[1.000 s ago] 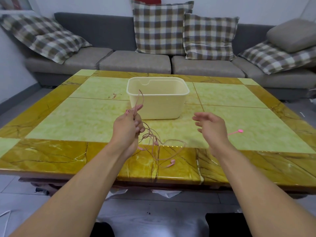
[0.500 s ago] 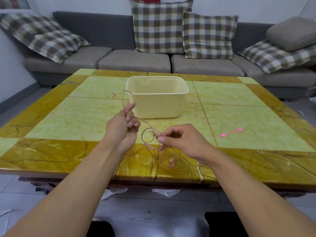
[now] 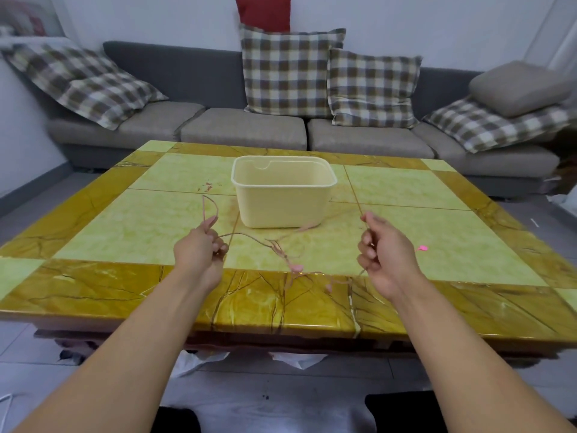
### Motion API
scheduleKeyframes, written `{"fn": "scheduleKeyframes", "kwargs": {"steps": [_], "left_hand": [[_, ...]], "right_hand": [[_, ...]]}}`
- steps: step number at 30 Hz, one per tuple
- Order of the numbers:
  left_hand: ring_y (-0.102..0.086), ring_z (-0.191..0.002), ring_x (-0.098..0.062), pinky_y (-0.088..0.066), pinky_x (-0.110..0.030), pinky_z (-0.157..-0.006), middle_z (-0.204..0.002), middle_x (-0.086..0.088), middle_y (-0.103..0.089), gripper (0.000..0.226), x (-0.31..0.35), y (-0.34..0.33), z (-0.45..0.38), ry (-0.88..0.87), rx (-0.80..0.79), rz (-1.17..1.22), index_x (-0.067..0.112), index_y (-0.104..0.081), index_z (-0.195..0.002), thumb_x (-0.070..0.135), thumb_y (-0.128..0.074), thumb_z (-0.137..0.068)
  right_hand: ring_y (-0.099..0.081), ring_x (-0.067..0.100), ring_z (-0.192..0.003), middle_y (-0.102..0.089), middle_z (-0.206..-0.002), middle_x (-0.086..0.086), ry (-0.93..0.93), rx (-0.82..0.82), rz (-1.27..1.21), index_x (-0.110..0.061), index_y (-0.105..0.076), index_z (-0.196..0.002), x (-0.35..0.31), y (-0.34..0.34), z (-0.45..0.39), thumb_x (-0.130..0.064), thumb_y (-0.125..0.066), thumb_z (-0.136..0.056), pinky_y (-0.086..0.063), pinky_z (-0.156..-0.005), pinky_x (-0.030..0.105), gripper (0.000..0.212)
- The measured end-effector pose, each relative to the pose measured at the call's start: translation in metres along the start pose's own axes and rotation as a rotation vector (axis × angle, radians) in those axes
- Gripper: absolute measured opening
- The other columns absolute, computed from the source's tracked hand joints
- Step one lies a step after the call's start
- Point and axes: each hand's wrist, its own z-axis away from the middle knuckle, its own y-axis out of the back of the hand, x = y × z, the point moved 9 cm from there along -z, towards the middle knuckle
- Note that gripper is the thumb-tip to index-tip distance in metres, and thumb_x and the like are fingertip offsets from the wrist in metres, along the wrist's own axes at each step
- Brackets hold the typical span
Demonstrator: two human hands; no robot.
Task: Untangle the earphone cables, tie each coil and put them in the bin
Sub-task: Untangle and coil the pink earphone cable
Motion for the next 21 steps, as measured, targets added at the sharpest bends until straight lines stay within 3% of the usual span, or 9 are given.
{"fn": "scheduleKeyframes", "kwargs": {"steps": [3, 6, 8, 9, 11, 13, 16, 18, 21], "left_hand": [[-0.030, -0.036, -0.005, -0.032, -0.017, -0.044, -0.044, 0.010, -0.034, 0.041, 0.012, -0.004, 0.010, -0.041, -0.051, 0.053, 0.006, -0.058, -0.125, 0.002, -0.024, -0.104], [-0.029, -0.039, -0.006, -0.032, -0.017, -0.046, -0.047, 0.009, -0.033, 0.042, 0.021, -0.014, 0.020, -0.040, -0.123, 0.062, 0.006, -0.059, -0.127, 0.004, -0.024, -0.105], [-0.028, -0.040, -0.007, -0.032, -0.017, -0.046, -0.048, 0.009, -0.030, 0.042, 0.022, -0.026, 0.031, -0.013, -0.213, 0.055, 0.006, -0.060, -0.126, 0.003, -0.024, -0.105], [-0.027, -0.040, -0.007, -0.031, -0.017, -0.045, -0.049, 0.009, -0.029, 0.041, 0.021, -0.033, 0.038, 0.008, -0.268, 0.056, 0.006, -0.060, -0.126, 0.002, -0.025, -0.105], [-0.025, -0.040, -0.007, -0.029, -0.017, -0.045, -0.050, 0.009, -0.027, 0.039, 0.018, -0.050, 0.053, 0.062, -0.403, 0.053, 0.006, -0.061, -0.126, 0.004, -0.028, -0.106], [-0.024, -0.040, -0.007, -0.026, -0.016, -0.047, -0.050, 0.009, -0.026, 0.037, 0.015, -0.065, 0.071, 0.112, -0.529, 0.041, 0.006, -0.062, -0.126, 0.007, -0.031, -0.105], [-0.024, -0.039, -0.007, -0.026, -0.016, -0.047, -0.050, 0.009, -0.026, 0.037, 0.016, -0.075, 0.083, 0.114, -0.589, 0.035, 0.005, -0.063, -0.125, 0.007, -0.033, -0.104], [-0.025, -0.040, -0.006, -0.028, -0.017, -0.047, -0.050, 0.009, -0.027, 0.038, 0.022, -0.068, 0.075, 0.067, -0.517, 0.031, 0.005, -0.062, -0.125, 0.005, -0.030, -0.105], [-0.026, -0.040, -0.006, -0.031, -0.017, -0.045, -0.049, 0.009, -0.029, 0.044, 0.026, -0.045, 0.055, -0.003, -0.322, -0.046, 0.004, -0.060, -0.129, 0.000, -0.025, -0.103]], "right_hand": [[-0.041, 0.010, -0.047, -0.053, -0.065, -0.001, -0.096, 0.080, 0.263, -0.010, -0.067, -0.107, 0.016, 0.015, 0.000, -0.019, -0.055, -0.101, -0.021, -0.037, 0.021, 0.016], [-0.061, 0.019, -0.067, -0.070, -0.093, 0.006, -0.156, -0.149, 0.841, -0.012, -0.071, -0.102, 0.032, 0.000, 0.009, -0.022, -0.064, -0.095, -0.040, -0.047, 0.024, 0.015], [-0.064, 0.021, -0.104, -0.066, -0.122, 0.004, -0.049, -0.273, 1.207, -0.020, -0.069, -0.120, 0.038, -0.016, 0.016, -0.034, -0.075, -0.088, -0.052, -0.076, 0.030, 0.035], [-0.057, 0.021, -0.122, -0.060, -0.136, 0.000, 0.066, -0.253, 1.299, -0.026, -0.063, -0.132, 0.032, -0.024, 0.019, -0.039, -0.078, -0.085, -0.049, -0.093, 0.033, 0.051], [-0.039, 0.013, -0.140, -0.048, -0.148, -0.009, 0.346, -0.257, 1.222, -0.036, -0.051, -0.144, 0.010, -0.056, 0.039, -0.043, -0.075, -0.087, -0.035, -0.112, 0.032, 0.063], [-0.034, 0.002, -0.140, -0.043, -0.149, -0.017, 0.449, -0.410, 1.044, -0.042, -0.045, -0.148, 0.005, -0.088, 0.061, -0.043, -0.071, -0.090, -0.030, -0.114, 0.026, 0.064], [-0.060, 0.002, -0.117, -0.065, -0.131, -0.015, 0.392, -0.582, 1.021, -0.035, -0.065, -0.131, 0.028, -0.109, 0.072, -0.039, -0.072, -0.091, -0.049, -0.105, 0.036, 0.041], [-0.070, 0.007, -0.087, -0.077, -0.097, -0.009, 0.387, -0.545, 0.964, -0.027, -0.078, -0.102, 0.028, -0.105, 0.070, -0.031, -0.074, -0.091, -0.057, -0.086, 0.041, 0.013], [-0.074, 0.011, -0.076, -0.078, -0.080, -0.003, 0.328, -0.460, 0.720, -0.021, -0.081, -0.092, 0.012, -0.090, 0.066, -0.023, -0.077, -0.089, -0.059, -0.072, 0.031, 0.005]]}}
